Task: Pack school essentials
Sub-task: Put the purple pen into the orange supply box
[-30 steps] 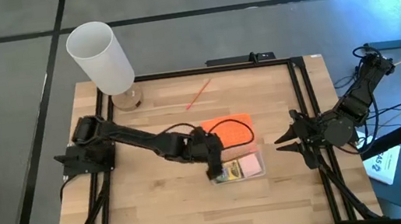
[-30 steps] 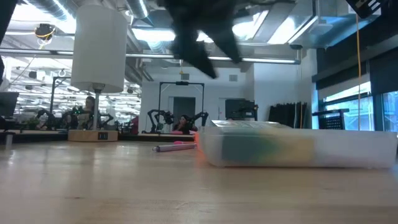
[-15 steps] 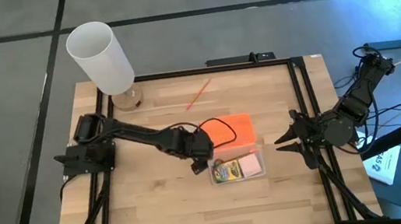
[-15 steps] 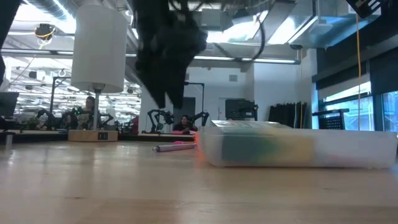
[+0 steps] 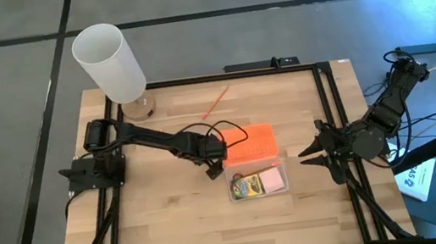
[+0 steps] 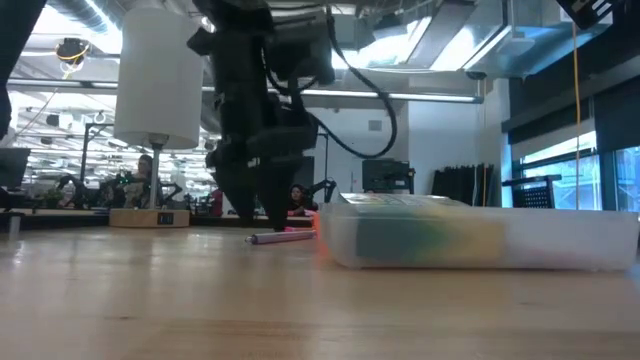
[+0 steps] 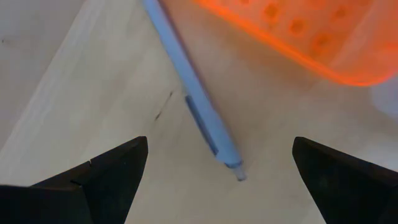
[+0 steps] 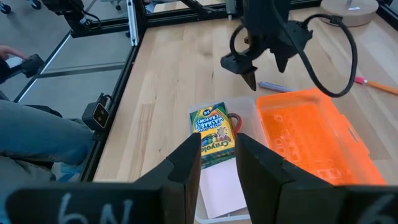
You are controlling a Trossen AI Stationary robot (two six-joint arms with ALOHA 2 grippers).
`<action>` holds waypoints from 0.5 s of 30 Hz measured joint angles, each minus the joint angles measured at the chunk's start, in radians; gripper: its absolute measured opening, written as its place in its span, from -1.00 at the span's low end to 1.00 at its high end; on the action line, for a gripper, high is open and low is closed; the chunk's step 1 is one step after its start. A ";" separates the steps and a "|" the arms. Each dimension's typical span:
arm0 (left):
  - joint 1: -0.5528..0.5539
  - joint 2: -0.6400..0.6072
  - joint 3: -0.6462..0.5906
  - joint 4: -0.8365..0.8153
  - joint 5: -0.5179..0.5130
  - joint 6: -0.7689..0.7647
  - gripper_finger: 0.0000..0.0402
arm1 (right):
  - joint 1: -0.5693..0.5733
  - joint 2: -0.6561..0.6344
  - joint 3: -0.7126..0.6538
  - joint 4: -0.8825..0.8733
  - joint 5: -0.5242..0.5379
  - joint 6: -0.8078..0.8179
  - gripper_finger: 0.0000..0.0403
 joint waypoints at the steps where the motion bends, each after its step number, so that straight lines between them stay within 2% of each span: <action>1: 0.002 0.003 -0.006 0.003 0.000 0.000 0.97 | 0.000 0.000 0.000 0.000 0.000 0.000 -0.50; 5: 0.002 0.002 -0.036 0.055 -0.013 0.001 0.97 | 0.000 0.000 0.000 -0.001 0.000 0.000 -0.50; 15: 0.001 0.001 -0.043 0.062 -0.030 -0.004 0.93 | 0.000 0.000 0.000 -0.001 0.000 0.000 -0.50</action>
